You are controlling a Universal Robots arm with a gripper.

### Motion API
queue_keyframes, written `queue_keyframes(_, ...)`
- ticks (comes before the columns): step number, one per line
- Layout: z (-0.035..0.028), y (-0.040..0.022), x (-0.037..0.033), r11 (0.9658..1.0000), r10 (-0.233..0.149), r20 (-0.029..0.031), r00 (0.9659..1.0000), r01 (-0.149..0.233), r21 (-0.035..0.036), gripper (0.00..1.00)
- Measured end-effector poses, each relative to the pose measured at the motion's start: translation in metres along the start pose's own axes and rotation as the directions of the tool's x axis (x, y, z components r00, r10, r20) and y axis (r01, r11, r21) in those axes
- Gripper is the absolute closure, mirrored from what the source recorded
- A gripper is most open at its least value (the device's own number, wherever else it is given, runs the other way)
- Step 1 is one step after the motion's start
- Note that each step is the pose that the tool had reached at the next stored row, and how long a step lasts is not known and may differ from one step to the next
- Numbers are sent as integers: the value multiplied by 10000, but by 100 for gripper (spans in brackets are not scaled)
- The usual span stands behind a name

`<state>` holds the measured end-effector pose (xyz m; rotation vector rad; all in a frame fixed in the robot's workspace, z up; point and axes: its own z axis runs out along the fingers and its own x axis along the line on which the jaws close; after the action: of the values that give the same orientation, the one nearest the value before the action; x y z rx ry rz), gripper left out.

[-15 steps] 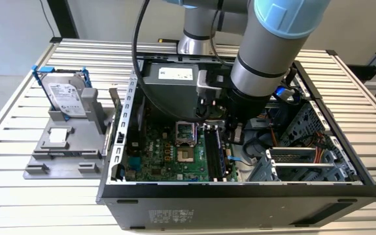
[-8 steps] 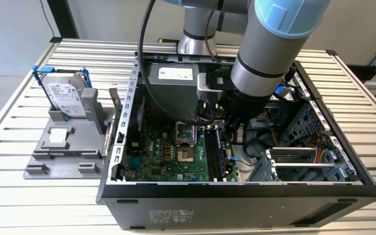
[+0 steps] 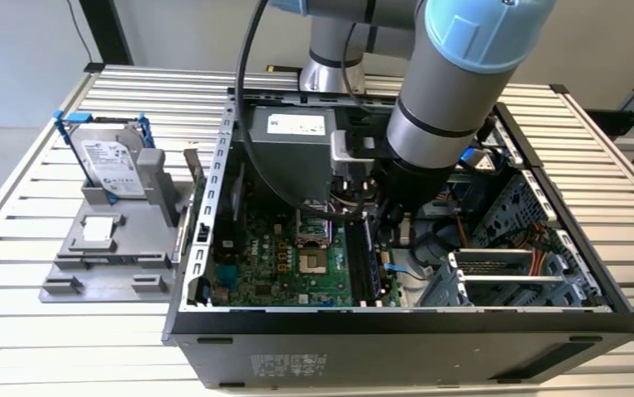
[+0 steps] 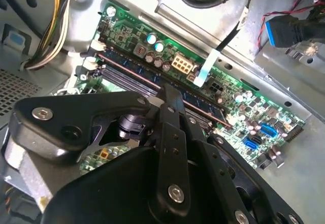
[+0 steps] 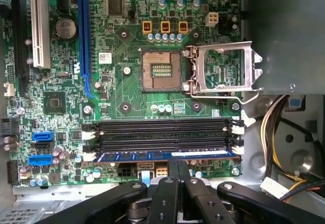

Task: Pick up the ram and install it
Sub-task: 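Press down the ram until it locks into place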

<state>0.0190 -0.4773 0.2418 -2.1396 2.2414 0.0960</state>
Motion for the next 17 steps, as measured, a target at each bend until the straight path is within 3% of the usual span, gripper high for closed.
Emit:
queue_keyframes(6,65,12,27,10000,41,0,10000,-41,9,100)
queue_keyframes(17,251,8,73,9999,113,-21,9999,-113,10,100)
